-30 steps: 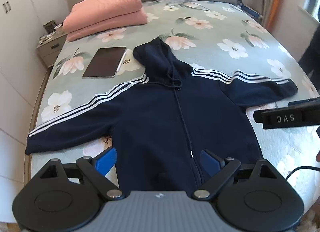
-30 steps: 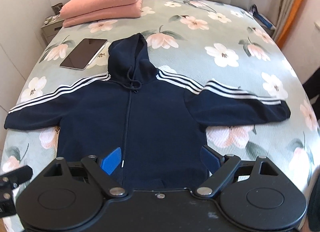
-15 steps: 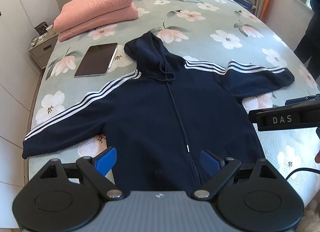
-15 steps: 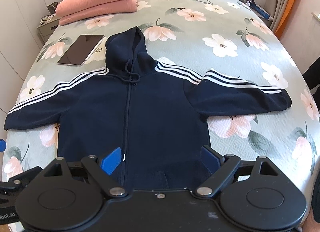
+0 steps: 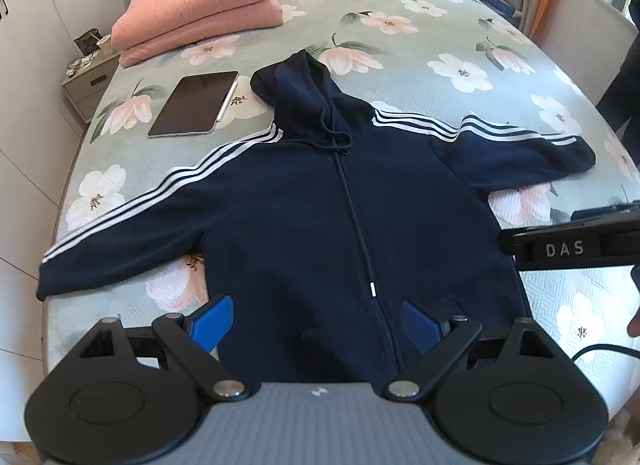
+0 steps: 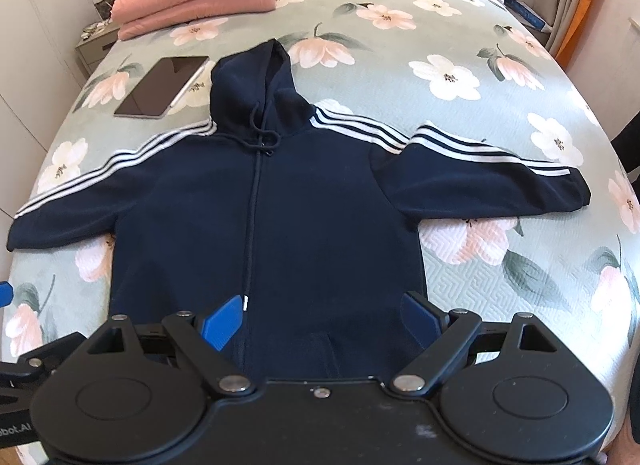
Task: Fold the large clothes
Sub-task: 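Move both open grippers over the navy hoodie toward its sleeves, then grasp the striped sleeve cuff with the right gripper and lift it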
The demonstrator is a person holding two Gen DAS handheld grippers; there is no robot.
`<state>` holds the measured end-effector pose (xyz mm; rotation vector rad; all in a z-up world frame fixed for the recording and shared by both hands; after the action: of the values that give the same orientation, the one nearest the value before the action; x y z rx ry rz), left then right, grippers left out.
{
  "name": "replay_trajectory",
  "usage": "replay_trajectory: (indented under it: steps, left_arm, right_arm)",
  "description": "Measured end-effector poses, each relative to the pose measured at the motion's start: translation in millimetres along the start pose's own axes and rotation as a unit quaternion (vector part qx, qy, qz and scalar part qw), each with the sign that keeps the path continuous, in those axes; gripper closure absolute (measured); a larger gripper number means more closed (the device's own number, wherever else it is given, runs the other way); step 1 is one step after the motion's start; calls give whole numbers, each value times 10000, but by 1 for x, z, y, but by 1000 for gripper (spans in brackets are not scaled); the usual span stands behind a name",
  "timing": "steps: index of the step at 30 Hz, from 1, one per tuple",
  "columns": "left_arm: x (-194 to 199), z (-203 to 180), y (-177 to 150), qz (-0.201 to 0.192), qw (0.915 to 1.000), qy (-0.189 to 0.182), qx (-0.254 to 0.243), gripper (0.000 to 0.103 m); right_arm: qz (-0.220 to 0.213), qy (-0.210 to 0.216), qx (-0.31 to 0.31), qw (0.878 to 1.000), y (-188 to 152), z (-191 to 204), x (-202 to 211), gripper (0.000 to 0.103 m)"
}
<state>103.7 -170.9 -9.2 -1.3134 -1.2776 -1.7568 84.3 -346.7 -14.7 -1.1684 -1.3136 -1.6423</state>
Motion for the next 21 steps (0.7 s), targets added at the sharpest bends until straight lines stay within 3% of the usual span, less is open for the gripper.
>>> replay_trajectory:
  steps: [4, 7, 11, 14, 17, 21]
  left_arm:
    - [-26, -10, -1, -94, 9997, -153, -188, 10]
    - [-52, -18, 5, -311, 9988, 56, -369, 10]
    - [-86, -31, 8, -829, 9958, 173, -337, 11]
    - [-110, -46, 1, -1114, 9927, 151, -427, 13]
    - [-133, -65, 0, -1222, 9900, 115, -691, 13]
    - [-149, -84, 11, -1253, 9885, 130, -832, 13]
  right_arm:
    - [-117, 61, -99, 9999, -5, -11, -22, 1]
    - [-398, 104, -216, 9989, -7, -22, -52, 1]
    - [-1156, 302, -586, 9911, -13, -56, -73, 1]
    - [-1497, 175, -861, 9848, -27, -94, -96, 1]
    - [-1546, 162, -1005, 9827, -38, -138, -120, 1]
    - [-1683, 155, -1089, 9796, -29, -198, -139, 3]
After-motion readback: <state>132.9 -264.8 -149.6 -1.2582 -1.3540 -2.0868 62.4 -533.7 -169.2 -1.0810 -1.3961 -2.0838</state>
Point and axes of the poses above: each gripper's, at about its wrist camera, not at the fingertips, and x roughly against the way its jaws point, z to its left, y to its top, the point moved 3 cm from there along -x, roughly the way its jaws point, and after that the axes turned 6 degrees about z, right-handed, at the moved point
